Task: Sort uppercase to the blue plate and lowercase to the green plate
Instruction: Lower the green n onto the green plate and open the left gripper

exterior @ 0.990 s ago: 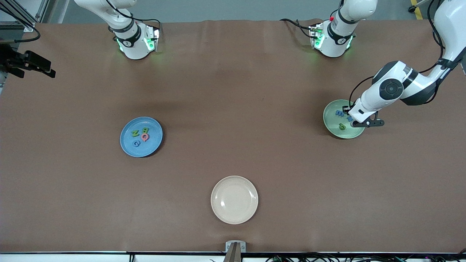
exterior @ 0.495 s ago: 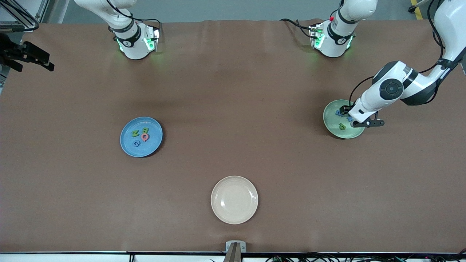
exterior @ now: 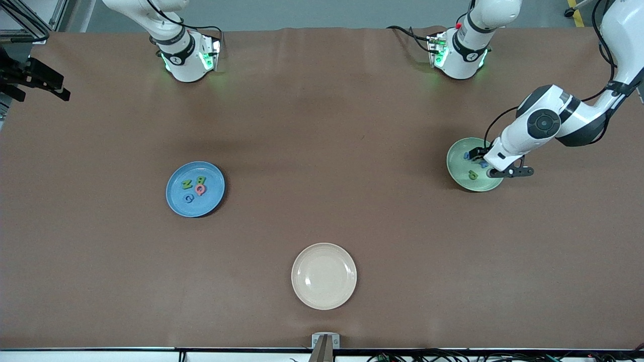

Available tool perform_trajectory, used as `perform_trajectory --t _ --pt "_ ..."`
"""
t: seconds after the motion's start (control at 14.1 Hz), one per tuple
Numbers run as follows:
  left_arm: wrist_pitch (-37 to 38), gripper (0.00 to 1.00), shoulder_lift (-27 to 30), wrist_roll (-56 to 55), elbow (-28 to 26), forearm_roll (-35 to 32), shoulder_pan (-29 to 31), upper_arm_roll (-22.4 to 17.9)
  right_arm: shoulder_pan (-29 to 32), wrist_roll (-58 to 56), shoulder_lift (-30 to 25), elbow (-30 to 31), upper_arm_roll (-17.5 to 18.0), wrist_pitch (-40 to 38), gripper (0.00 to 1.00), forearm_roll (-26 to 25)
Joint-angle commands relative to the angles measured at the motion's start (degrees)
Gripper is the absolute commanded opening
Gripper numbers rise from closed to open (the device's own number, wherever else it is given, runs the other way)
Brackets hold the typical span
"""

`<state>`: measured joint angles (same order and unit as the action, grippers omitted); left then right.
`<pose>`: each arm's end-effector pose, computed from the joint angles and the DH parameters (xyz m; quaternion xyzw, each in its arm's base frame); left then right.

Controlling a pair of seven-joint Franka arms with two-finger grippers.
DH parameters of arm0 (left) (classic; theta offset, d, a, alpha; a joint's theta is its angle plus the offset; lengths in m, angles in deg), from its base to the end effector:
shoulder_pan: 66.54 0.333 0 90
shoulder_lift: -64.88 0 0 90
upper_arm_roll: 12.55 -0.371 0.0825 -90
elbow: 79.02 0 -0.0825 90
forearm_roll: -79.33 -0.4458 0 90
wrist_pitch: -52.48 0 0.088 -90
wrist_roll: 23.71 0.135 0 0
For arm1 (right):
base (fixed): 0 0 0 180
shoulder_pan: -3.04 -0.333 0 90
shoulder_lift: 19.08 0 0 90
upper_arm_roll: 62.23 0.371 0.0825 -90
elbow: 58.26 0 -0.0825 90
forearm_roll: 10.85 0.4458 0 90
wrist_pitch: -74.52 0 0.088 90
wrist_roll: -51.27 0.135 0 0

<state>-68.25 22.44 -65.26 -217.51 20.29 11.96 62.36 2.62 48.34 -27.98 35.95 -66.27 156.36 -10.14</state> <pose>0.4879 0.0167 0.1740 -0.9950 -0.0069 0.0835 0.0539 0.5403 -0.0358 0.6907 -0.9995 0.0047 0.0298 0.0133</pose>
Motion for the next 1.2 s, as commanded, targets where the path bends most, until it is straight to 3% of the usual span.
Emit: perform_trajectory --t 0.0,0.07,0.28,0.5,0.78,0.92,1.13 --pt "-0.1 1.00 -0.4 1.1 2.0 0.1 -0.1 0.5 0.6 -0.3 1.5 -1.6 0.5 0.0 1.00 0.1" --pt "-0.1 1.00 -1.4 2.3 3.1 0.6 -0.2 0.5 0.7 -0.5 2.2 -2.6 0.5 0.0 1.00 0.1" --pt "-0.1 1.00 2.8 15.0 7.2 13.8 -2.5 0.1 0.7 -0.5 3.2 -4.1 0.5 -0.9 1.00 0.2" --pt "-0.1 1.00 12.3 28.0 9.0 28.6 -3.3 -0.2 0.9 -0.6 3.1 -3.9 0.3 -2.3 1.00 0.3" --pt "-0.1 1.00 29.7 44.5 9.4 47.8 -3.3 -0.7 0.8 -0.6 3.1 -3.5 0.2 -1.9 1.00 0.4" --pt "0.3 1.00 36.3 49.6 10.5 53.1 -3.1 -0.7 0.7 -0.6 3.1 -3.5 0.3 -1.6 1.00 0.5" --pt "4.4 1.00 37.7 50.3 17.3 54.2 -3.0 -0.6 0.6 -0.8 3.1 -3.1 0.3 -1.1 1.00 0.5"
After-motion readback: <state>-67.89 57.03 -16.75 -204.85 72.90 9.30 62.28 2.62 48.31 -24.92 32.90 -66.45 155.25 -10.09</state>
